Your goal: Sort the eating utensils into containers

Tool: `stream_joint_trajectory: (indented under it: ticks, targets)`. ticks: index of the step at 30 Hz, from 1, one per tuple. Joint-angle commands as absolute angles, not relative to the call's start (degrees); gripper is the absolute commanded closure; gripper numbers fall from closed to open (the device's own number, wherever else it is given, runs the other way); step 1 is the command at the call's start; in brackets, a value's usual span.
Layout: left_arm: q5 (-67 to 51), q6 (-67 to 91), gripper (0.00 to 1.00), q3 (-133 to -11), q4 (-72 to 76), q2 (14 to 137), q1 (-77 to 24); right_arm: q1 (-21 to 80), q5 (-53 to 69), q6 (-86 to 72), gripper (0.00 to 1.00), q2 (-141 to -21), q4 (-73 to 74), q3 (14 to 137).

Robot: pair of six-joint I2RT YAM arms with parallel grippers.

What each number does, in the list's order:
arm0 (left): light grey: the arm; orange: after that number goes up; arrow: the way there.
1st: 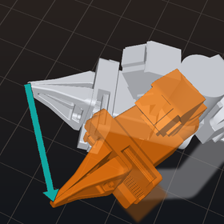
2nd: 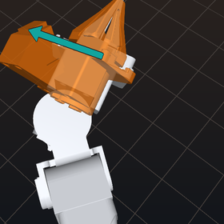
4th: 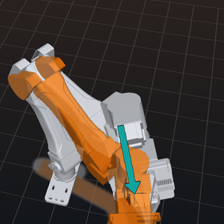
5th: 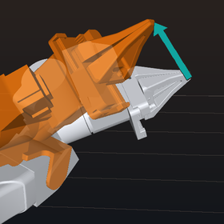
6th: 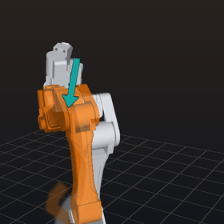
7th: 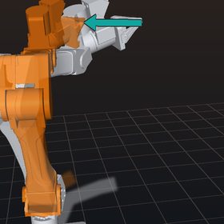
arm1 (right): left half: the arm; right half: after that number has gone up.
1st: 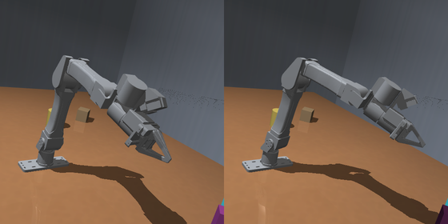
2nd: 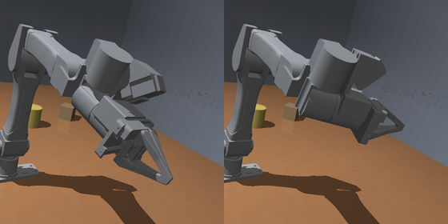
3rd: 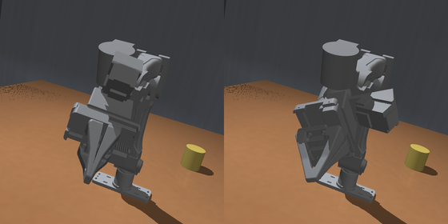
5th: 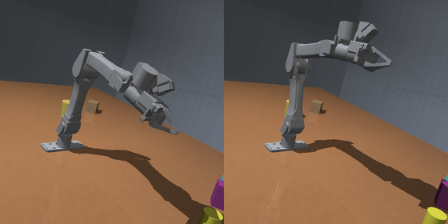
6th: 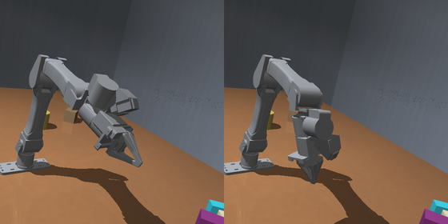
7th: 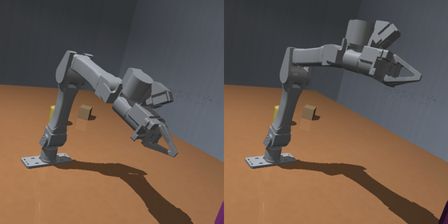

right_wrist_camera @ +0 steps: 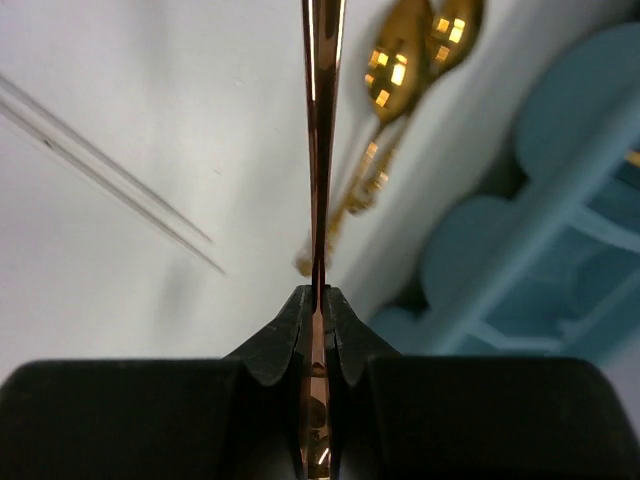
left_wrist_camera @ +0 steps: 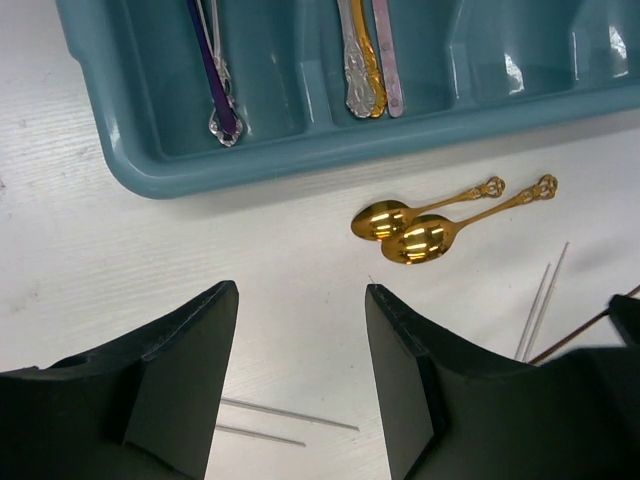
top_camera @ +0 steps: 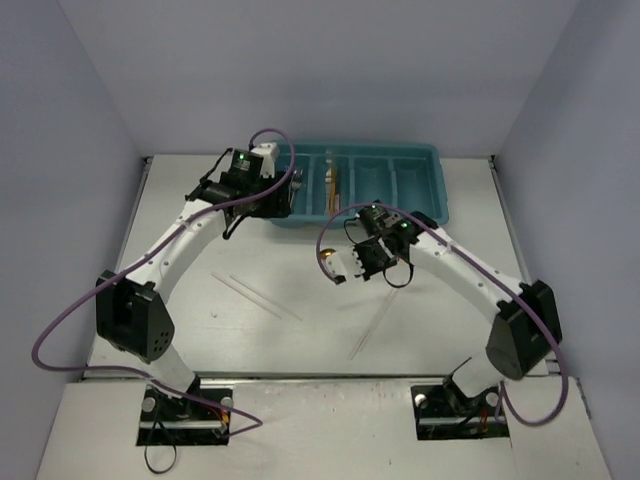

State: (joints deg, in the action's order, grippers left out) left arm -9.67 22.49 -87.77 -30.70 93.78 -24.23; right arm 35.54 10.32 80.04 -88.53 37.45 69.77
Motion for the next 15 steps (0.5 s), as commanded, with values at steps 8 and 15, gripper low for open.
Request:
stream_joint_trajectory:
  ticks: [8, 15]
  targets:
    - [-41.99, 31.41, 0.51, -82.27, -15.93, 91.17, -24.70, 33.93, 8.88, 110.30, 1.00, -74.07, 31.38, 66.97]
    - [-43.49, 32.63, 0.53, -79.45, -12.36, 91.21, -25.58, 22.36, 20.57, 134.70, 1.00, -73.11, 28.04, 64.23]
